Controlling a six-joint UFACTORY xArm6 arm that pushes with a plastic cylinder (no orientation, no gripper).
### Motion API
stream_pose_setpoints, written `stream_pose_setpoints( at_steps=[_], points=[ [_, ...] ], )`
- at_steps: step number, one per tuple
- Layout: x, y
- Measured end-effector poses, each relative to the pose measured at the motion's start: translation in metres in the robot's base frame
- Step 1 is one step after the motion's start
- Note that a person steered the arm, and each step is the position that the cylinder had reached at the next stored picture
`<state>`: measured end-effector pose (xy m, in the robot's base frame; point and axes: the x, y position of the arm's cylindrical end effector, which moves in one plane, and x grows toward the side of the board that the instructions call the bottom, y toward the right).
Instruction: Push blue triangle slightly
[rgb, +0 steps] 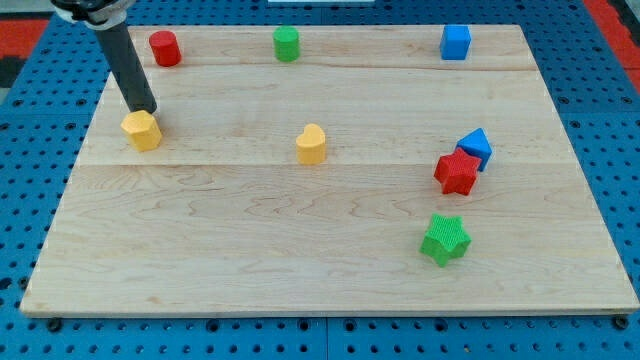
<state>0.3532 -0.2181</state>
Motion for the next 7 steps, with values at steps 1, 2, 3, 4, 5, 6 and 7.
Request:
stream_pose_setpoints(
  at_steps=[1,2,3,4,5,6,7],
  points=[
    [-0.004,0.011],
    [-0.006,0.018],
    [-0.007,0.036],
    [-0.008,0.118],
    [-0.023,0.220],
    [-0.020,0.330],
    [0.033,0.388]
  ],
)
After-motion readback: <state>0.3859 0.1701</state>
